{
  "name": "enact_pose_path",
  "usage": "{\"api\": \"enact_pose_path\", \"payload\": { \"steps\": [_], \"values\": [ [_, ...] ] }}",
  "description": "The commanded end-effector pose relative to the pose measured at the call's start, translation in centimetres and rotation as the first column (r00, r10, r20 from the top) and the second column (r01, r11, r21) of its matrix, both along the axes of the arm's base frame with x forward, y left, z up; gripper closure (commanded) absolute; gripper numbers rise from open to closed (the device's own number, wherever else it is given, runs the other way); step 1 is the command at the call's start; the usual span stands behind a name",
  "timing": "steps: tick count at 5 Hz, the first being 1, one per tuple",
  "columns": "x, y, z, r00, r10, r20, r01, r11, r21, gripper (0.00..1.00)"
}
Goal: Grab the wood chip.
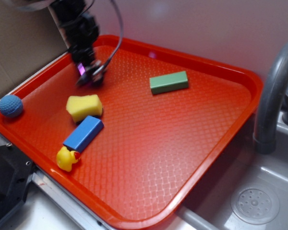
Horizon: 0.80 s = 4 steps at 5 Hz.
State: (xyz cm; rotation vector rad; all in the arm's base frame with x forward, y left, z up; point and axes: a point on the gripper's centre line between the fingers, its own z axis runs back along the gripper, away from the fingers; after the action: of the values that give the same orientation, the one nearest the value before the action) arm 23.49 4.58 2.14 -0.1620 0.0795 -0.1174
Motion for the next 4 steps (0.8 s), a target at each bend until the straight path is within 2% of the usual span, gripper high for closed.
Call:
{"api": "enact_pose_path", "payload": {
  "steps": [1,2,3,4],
  "values": [
    [-2.3,-6.7,9.5,0.976,0.169,0.139,-0.161,0.985,-0.064,1.00],
    [-0.9,-6.9,14.7,0.960,0.224,0.165,-0.203,0.970,-0.135,1.00],
    [0.4,-7.0,18.5,0.948,0.276,0.161,-0.264,0.960,-0.095,1.00],
    [0.6,-6.6,18.3,0.933,0.316,0.170,-0.304,0.948,-0.089,1.00]
  ]
}}
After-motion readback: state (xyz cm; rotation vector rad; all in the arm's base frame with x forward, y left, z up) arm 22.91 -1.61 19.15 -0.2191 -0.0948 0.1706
